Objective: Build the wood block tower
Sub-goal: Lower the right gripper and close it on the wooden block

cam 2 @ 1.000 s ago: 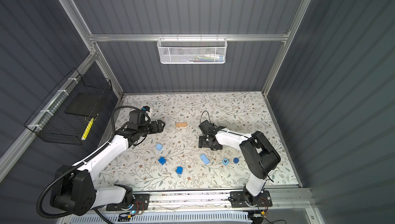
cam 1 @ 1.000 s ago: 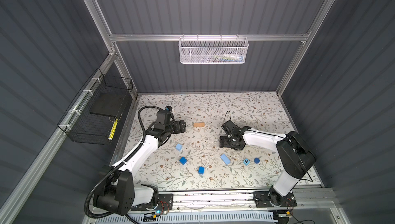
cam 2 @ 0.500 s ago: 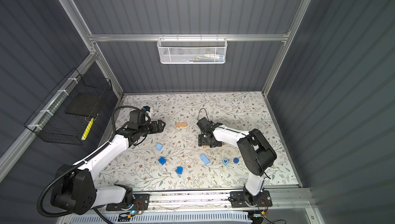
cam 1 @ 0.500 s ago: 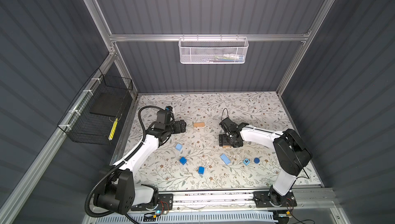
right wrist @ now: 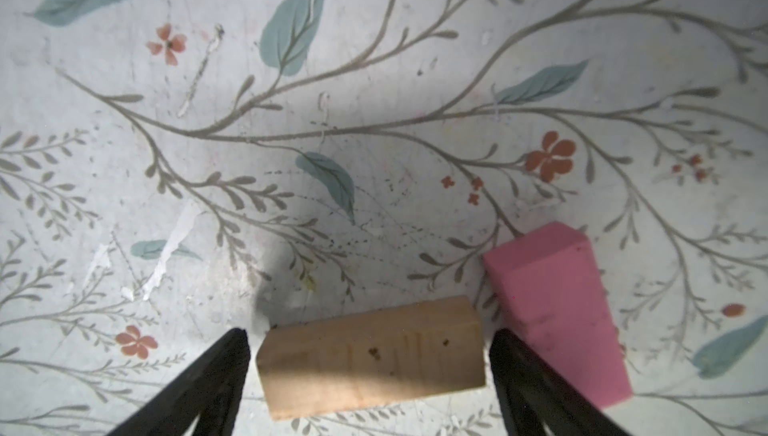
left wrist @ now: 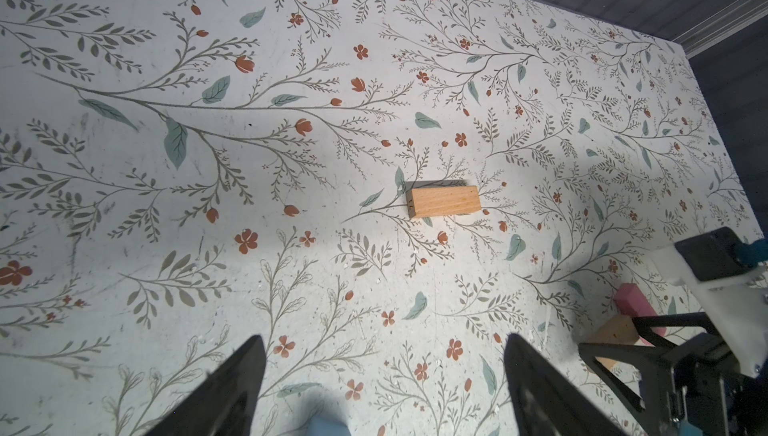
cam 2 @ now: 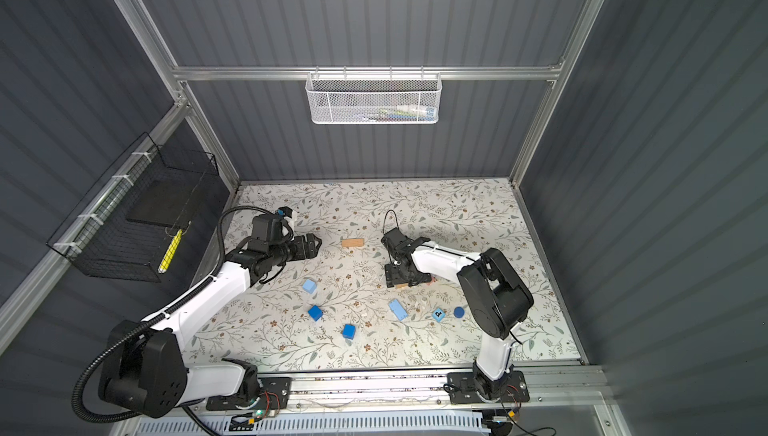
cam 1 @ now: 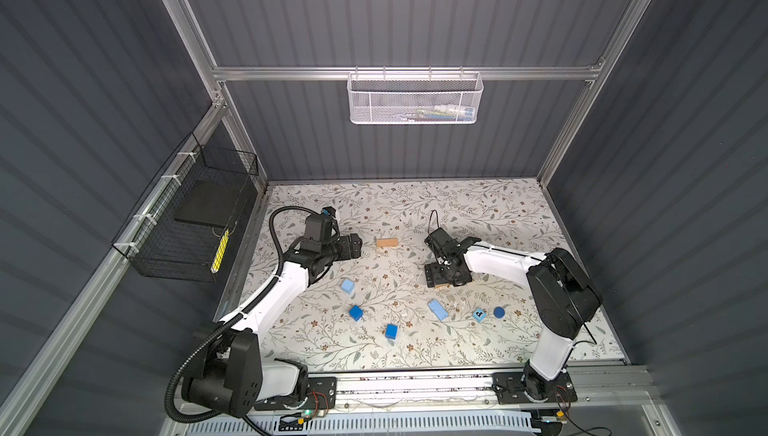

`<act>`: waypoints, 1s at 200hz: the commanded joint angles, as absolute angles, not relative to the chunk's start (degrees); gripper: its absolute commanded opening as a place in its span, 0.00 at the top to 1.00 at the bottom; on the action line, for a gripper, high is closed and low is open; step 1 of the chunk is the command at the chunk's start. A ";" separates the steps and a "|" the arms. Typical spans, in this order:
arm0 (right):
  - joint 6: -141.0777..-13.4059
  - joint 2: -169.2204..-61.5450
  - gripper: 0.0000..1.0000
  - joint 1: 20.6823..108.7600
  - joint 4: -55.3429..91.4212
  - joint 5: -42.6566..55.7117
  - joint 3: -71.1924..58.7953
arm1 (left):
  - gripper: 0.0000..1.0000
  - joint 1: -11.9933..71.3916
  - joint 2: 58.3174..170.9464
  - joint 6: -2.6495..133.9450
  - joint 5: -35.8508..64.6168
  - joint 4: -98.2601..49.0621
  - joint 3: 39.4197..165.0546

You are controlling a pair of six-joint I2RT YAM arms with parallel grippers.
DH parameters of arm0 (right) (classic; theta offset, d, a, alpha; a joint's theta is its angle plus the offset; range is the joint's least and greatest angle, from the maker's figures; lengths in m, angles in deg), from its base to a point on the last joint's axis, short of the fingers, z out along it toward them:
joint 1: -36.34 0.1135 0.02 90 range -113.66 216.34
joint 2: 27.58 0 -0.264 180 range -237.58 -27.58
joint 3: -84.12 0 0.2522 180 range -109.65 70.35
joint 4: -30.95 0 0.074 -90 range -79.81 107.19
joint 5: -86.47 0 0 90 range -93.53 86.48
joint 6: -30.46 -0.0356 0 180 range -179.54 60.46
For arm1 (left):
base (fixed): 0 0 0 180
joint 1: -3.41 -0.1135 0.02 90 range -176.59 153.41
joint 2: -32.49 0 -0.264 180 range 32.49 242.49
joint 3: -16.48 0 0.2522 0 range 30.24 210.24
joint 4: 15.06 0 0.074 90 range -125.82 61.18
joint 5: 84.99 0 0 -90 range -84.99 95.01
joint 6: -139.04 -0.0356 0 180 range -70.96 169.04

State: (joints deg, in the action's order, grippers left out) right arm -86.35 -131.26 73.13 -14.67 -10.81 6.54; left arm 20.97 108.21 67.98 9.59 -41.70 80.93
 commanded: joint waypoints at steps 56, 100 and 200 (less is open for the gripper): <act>-81.67 -131.76 0.10 73.77 -16.62 -9.11 4.92 | 0.11 21.34 107.20 68.03 10.20 -43.23 81.57; -81.95 -132.63 0.17 74.17 -17.28 -8.90 4.52 | 0.11 21.60 107.37 68.12 10.26 -43.41 81.65; -83.79 -134.53 0.19 75.18 -17.94 -8.31 3.65 | 0.11 21.68 107.20 67.82 10.03 -43.89 81.63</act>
